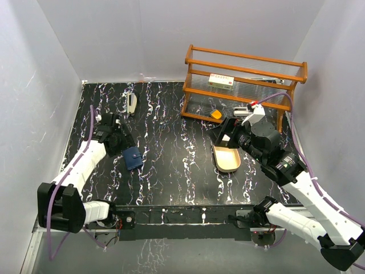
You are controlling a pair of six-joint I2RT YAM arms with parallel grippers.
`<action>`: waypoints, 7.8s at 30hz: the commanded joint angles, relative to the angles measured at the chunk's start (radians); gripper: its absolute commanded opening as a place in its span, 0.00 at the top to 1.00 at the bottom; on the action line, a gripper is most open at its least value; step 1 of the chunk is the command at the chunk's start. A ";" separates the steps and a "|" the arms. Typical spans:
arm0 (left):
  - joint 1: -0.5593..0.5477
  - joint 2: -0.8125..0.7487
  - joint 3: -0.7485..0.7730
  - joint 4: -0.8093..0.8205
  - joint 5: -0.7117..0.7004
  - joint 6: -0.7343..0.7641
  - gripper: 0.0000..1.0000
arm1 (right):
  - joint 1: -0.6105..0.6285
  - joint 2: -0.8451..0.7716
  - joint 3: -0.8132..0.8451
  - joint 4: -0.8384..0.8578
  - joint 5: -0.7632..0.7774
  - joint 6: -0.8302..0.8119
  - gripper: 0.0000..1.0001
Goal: Put the credit cards into the card holder
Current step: Move the card holder to the center of the board, then open the card holder at the center of the board.
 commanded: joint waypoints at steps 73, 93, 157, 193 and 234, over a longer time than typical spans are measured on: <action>-0.179 -0.498 -0.046 0.049 0.035 0.016 0.01 | 0.229 0.582 0.161 0.007 -0.054 0.128 0.57; -0.178 -0.771 -0.161 0.012 -0.223 0.059 0.01 | 0.333 1.023 0.455 -0.077 0.042 0.101 0.64; -0.179 -0.435 -0.595 0.712 0.575 -0.428 0.45 | 0.342 0.693 -0.028 0.414 -0.110 -0.041 1.00; -0.182 -0.354 -0.612 0.704 0.575 -0.409 1.00 | 0.342 0.652 -0.059 0.374 -0.043 0.028 1.00; -0.184 -0.286 -0.375 0.346 0.478 -0.192 0.35 | 0.342 0.527 -0.127 0.373 -0.090 0.121 1.00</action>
